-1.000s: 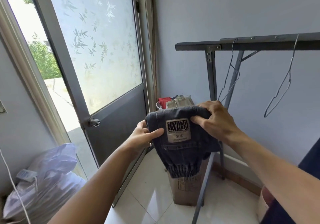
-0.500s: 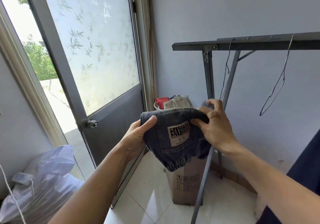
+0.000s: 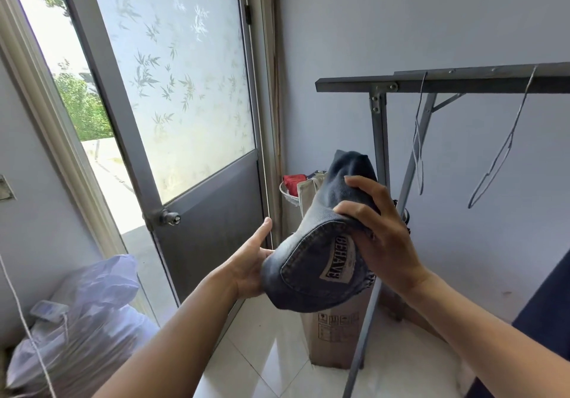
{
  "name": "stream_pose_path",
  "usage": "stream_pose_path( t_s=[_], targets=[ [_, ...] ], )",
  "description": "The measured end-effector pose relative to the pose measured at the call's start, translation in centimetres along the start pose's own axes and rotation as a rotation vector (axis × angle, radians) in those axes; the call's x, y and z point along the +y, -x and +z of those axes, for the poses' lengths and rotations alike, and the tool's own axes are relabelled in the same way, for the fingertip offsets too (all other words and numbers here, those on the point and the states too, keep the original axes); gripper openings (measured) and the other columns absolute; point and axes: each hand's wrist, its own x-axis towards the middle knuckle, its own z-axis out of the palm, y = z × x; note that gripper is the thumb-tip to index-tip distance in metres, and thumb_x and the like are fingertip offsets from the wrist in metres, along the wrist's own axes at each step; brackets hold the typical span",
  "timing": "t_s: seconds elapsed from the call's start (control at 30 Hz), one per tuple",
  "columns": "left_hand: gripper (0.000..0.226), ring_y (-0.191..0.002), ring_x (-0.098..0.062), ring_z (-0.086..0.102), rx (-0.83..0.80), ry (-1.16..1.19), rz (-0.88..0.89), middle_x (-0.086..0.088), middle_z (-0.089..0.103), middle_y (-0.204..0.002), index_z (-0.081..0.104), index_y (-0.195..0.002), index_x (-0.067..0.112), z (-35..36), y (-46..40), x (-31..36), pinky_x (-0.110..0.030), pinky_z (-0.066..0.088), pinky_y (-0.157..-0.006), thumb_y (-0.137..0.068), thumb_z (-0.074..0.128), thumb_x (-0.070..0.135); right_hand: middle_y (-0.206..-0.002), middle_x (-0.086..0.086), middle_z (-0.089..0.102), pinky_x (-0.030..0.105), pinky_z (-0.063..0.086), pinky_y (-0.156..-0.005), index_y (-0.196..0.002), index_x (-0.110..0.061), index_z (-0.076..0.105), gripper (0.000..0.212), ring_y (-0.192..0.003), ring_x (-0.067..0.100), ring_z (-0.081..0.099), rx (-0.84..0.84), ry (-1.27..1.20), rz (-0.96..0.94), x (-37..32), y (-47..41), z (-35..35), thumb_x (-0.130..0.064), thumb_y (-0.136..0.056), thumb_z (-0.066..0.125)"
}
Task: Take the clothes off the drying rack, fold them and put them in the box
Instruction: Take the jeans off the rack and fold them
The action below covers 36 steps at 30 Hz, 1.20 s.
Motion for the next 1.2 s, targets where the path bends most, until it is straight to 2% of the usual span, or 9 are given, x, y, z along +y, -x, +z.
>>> stream_pose_path(
  t_s=[0.23,0.4,0.63,0.8,0.87,0.93,1.0,1.1,1.2],
  targets=[
    [0.043,-0.082,-0.024,0.073,-0.049,0.033,0.098,-0.012,0.075,-0.092,0.077,-0.093,0.005,0.2,0.2,0.1,-0.036,0.057,-0.082,-0.084,0.058,0.043,-0.134,0.012,0.048,0.024,0.04,-0.104,-0.106,-0.018,0.061,0.016,-0.127,0.015,0.048,0.046,-0.09,0.063,-0.3,-0.3,-0.6,-0.017,-0.089,0.062],
    [0.019,-0.073,-0.019,0.072,0.009,-0.447,0.15,-0.012,0.075,-0.09,0.077,-0.086,0.005,-0.9,1.8,3.6,-0.028,0.057,-0.066,-0.077,0.073,0.021,-0.137,0.015,0.048,0.019,0.039,-0.104,-0.105,-0.015,0.064,0.016,-0.13,0.01,0.046,-0.047,-0.042,0.034,0.2,1.1,-1.1,-0.01,-0.089,0.064],
    [0.042,-0.085,-0.019,0.069,-0.052,-0.456,0.584,-0.014,0.069,-0.105,0.061,-0.125,-0.001,0.2,4.2,7.8,-0.027,0.058,-0.071,-0.087,0.068,0.015,-0.147,0.009,0.036,0.022,0.031,-0.113,-0.104,-0.028,0.064,0.03,-0.139,0.012,0.032,-0.119,0.0,0.176,0.8,3.9,-0.9,-0.006,-0.084,0.07],
    [0.035,-0.082,-0.016,0.067,-0.143,-0.34,0.685,-0.006,0.069,-0.098,0.062,-0.118,0.012,2.8,4.5,7.8,-0.026,0.058,-0.072,-0.086,0.055,0.024,-0.147,-0.011,0.033,0.019,0.051,-0.092,-0.107,-0.035,0.058,0.04,-0.121,-0.003,0.051,-0.051,-0.355,0.625,-1.9,3.3,-1.0,-0.004,-0.084,0.071],
    [0.029,-0.079,-0.016,0.067,-0.174,-0.296,0.691,-0.004,0.07,-0.093,0.063,-0.113,0.014,3.3,4.4,7.9,-0.027,0.059,-0.071,-0.087,0.056,0.024,-0.133,-0.007,0.05,0.026,0.056,-0.079,-0.127,-0.033,0.044,0.047,-0.102,0.002,0.066,-0.028,-0.657,0.897,-2.0,2.7,-1.0,-0.018,-0.088,0.067],
    [0.026,-0.079,-0.018,0.067,-0.2,-0.263,0.692,-0.005,0.068,-0.093,0.064,-0.11,0.014,3.5,4.1,8.1,-0.029,0.058,-0.072,-0.088,0.057,0.025,-0.134,0.004,0.058,0.036,0.057,-0.082,-0.14,-0.027,0.041,0.065,-0.106,0.018,0.069,-0.068,-1.097,1.069,-1.3,2.2,-0.9,-0.043,-0.084,0.068],
    [0.027,-0.076,-0.018,0.067,-0.212,-0.241,0.694,-0.005,0.068,-0.091,0.063,-0.108,0.013,4.0,4.0,8.2,-0.03,0.058,-0.071,-0.087,0.053,0.027,-0.125,0.012,0.066,0.04,0.056,-0.086,-0.126,-0.02,0.064,0.072,-0.108,0.029,0.067,-0.203,-1.258,1.157,-1.3,2.0,-0.6,-0.059,-0.067,0.078],
    [0.026,-0.065,-0.013,0.067,-0.178,-0.191,0.708,-0.002,0.069,-0.076,0.07,-0.09,0.015,4.5,4.6,8.2,-0.024,0.057,-0.063,-0.093,0.046,0.023,-0.103,0.016,0.072,0.037,0.057,-0.079,-0.098,-0.009,0.075,0.067,-0.093,0.029,0.07,-0.331,-1.244,1.181,-1.7,2.1,0.0,-0.048,-0.047,0.092],
    [0.052,-0.045,-0.006,0.061,-0.008,-0.196,0.716,0.003,0.064,-0.052,0.071,-0.063,0.017,3.9,4.4,7.6,-0.017,0.05,-0.045,-0.104,0.038,0.022,-0.094,0.015,0.074,0.037,0.059,-0.07,-0.09,-0.007,0.076,0.043,-0.08,0.028,0.072,-0.242,-1.24,1.16,-2.5,0.6,-0.5,-0.032,-0.058,0.089]
  ],
)
